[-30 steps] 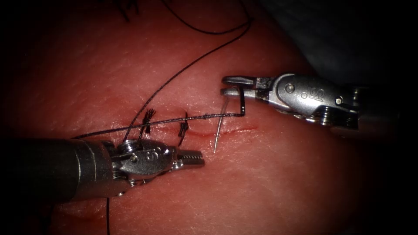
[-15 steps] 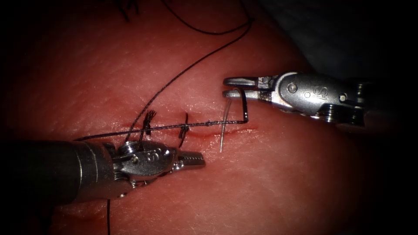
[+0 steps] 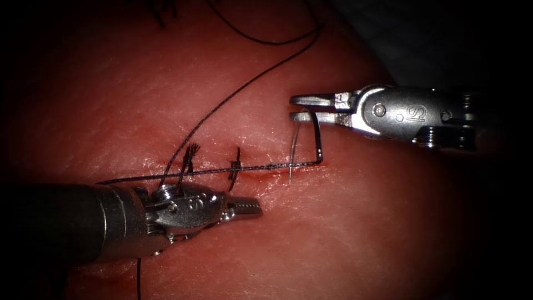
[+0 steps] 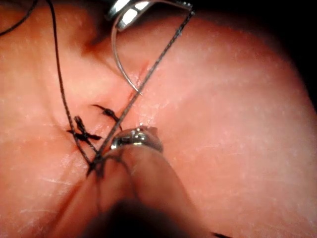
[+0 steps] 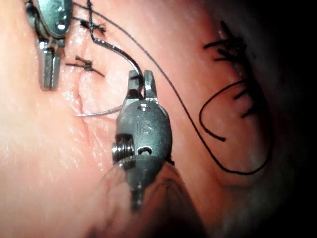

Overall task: Wound Closure
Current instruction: Use the right gripper to throw the needle through the top of the wound

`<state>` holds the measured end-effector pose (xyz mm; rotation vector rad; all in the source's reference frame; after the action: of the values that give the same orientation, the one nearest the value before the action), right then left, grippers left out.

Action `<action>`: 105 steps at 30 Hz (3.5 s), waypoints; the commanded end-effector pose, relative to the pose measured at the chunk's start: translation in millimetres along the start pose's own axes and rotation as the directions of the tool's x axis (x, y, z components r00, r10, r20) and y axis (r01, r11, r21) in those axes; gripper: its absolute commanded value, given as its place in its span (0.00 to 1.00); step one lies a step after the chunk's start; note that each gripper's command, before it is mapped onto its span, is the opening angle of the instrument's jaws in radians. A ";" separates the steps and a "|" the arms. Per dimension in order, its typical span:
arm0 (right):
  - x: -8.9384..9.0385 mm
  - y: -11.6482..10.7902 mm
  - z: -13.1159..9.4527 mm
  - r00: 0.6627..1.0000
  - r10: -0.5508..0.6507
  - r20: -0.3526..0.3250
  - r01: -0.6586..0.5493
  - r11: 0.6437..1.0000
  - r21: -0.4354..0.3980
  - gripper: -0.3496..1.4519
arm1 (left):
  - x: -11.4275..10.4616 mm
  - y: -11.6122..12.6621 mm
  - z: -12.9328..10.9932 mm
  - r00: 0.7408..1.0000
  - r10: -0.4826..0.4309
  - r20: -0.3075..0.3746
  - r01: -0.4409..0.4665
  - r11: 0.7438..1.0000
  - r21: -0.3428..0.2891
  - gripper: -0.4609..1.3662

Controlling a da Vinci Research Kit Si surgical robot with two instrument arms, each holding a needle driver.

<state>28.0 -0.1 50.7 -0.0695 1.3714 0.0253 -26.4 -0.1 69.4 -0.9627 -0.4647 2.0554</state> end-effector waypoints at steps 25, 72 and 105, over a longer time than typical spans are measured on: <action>0.2 1.8 -0.3 0.965 -0.239 -0.107 0.227 0.967 -0.118 0.00 | -0.5 0.2 0.2 1.000 0.000 -0.001 0.000 1.000 0.001 0.18; -3.4 -4.0 -0.2 0.928 -0.364 -0.075 0.354 0.927 -0.121 0.00 | 0.7 0.4 -0.6 1.000 -0.009 0.003 0.009 1.000 -0.005 0.19; -8.8 -8.8 0.2 0.982 -0.184 -0.039 0.182 0.982 -0.052 0.00 | 3.2 0.9 0.6 1.000 -0.019 -0.009 0.019 1.000 0.001 0.16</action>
<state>27.0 -8.6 59.6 -0.2304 1.4036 -0.0916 -28.6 1.8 67.8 -0.9593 -0.4616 2.0338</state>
